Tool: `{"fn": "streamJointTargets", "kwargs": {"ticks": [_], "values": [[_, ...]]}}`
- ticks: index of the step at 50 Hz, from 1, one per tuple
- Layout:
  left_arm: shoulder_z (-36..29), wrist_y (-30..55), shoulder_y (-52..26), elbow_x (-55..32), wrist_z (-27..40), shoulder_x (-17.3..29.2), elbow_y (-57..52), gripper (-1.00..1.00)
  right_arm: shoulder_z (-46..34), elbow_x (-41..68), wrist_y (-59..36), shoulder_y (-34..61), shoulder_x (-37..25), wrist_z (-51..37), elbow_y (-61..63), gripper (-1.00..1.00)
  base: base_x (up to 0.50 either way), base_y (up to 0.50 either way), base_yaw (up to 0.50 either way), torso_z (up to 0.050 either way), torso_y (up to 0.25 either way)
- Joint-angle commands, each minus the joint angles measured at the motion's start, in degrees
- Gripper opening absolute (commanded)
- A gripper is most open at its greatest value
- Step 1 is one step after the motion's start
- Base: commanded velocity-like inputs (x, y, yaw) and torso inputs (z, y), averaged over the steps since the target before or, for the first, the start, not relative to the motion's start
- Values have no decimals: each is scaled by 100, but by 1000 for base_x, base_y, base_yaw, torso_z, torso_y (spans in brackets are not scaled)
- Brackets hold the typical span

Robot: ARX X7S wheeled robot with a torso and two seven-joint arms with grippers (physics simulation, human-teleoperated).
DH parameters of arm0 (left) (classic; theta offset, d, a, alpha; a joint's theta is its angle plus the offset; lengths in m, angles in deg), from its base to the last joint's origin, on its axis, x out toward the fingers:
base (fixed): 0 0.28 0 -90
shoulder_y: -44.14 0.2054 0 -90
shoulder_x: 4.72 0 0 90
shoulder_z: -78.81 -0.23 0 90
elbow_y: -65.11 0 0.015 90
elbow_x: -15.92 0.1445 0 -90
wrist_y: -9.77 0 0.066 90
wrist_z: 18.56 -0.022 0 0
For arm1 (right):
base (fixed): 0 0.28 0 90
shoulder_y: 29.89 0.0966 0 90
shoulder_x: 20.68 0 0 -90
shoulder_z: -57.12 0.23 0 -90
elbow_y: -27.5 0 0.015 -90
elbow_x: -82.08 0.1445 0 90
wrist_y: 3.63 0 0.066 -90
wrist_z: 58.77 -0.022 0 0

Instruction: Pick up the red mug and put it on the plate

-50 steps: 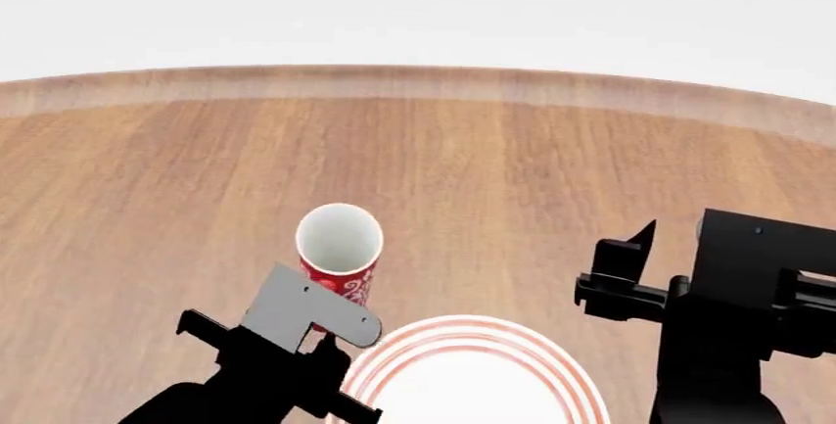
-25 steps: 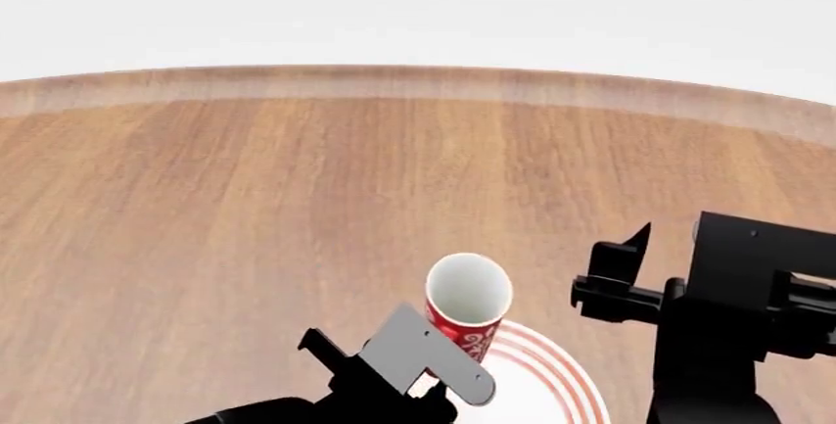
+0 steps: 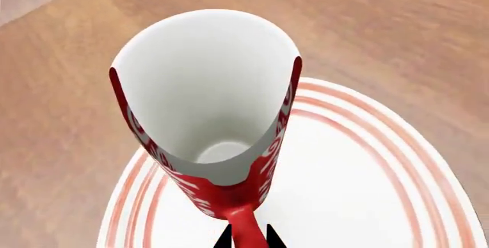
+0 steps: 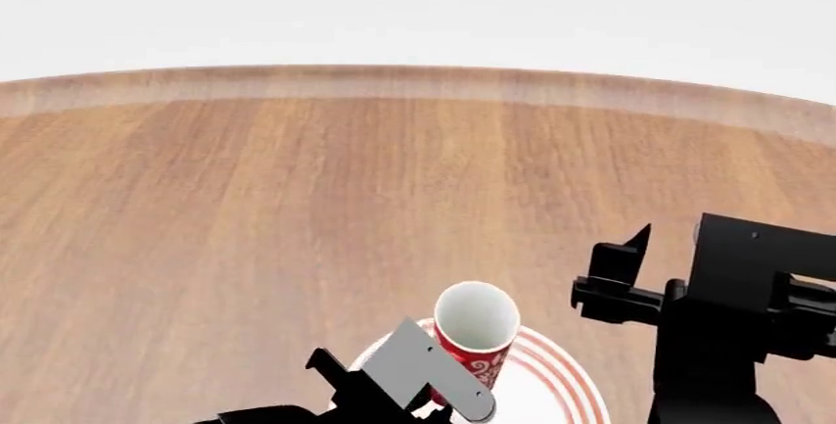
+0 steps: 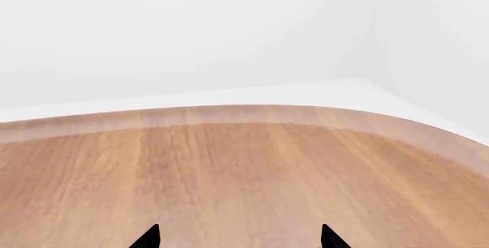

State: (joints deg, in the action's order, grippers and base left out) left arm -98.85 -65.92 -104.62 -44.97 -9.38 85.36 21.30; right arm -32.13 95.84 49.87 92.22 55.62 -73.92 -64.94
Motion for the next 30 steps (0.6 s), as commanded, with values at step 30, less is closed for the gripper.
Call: {"fn": "streamJointTargets", "kwargs": {"ticks": [30], "values": [[-86,468,18,-650,-604,-8,292,-100,-68,81,171,-1,-14,1,-208,100,0,0,0,0,0]]}}
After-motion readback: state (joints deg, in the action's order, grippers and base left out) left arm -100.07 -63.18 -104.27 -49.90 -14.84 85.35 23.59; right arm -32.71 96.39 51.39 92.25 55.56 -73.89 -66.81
